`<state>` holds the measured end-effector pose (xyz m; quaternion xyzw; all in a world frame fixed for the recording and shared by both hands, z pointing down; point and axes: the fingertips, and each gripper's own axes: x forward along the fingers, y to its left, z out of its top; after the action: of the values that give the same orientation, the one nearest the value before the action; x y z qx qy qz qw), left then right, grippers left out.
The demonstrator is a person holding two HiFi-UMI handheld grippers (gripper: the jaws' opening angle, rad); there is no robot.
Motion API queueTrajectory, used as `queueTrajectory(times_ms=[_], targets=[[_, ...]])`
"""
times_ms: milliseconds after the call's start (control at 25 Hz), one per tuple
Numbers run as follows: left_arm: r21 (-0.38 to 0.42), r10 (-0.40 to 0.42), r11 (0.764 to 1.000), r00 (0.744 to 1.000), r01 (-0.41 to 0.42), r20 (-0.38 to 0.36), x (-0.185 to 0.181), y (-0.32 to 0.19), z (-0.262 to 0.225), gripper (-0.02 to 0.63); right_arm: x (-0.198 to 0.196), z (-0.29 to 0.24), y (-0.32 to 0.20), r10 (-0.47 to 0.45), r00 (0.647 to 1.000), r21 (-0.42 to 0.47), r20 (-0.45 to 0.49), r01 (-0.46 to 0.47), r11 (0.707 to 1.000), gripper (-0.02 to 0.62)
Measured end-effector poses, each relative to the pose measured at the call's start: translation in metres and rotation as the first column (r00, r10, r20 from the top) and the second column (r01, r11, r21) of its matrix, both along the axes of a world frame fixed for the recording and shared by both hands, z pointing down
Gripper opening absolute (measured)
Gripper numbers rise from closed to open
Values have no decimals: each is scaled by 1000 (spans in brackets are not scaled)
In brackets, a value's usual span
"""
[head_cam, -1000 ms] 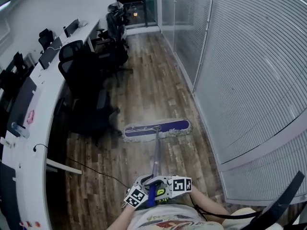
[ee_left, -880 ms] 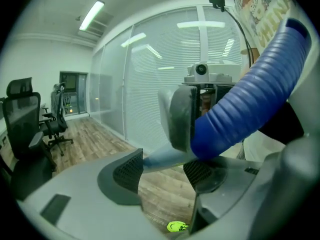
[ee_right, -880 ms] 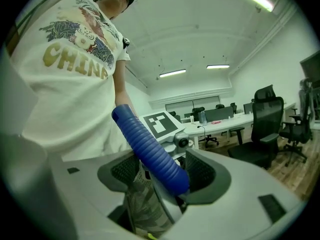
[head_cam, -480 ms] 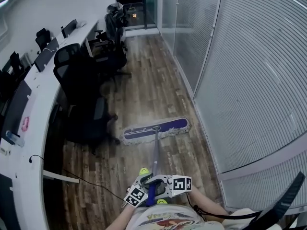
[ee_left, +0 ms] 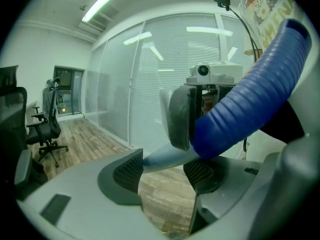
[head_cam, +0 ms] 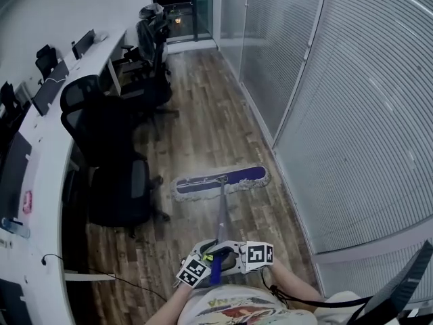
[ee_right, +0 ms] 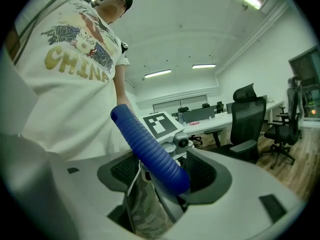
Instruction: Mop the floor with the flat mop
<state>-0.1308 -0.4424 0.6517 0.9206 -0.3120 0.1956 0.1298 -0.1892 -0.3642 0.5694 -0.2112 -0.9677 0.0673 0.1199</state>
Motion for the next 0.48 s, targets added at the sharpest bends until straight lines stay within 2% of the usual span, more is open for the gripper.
queueTrajectory(times_ms=[200,320,480], targets=[[9,31,999,999,-32,13,-29,-67,4,230,-32,5,-69,42,999,3,-1,-42,999,273],[9,71,997,997,-71,39,-33,-95,10,230,-36,12,-98,67,997,3,-23,-67,998,273],[10,62,998,998,-62,26,-35,-132,7,230,-37,12,-136,76,997,7,-16,-76,997,273]])
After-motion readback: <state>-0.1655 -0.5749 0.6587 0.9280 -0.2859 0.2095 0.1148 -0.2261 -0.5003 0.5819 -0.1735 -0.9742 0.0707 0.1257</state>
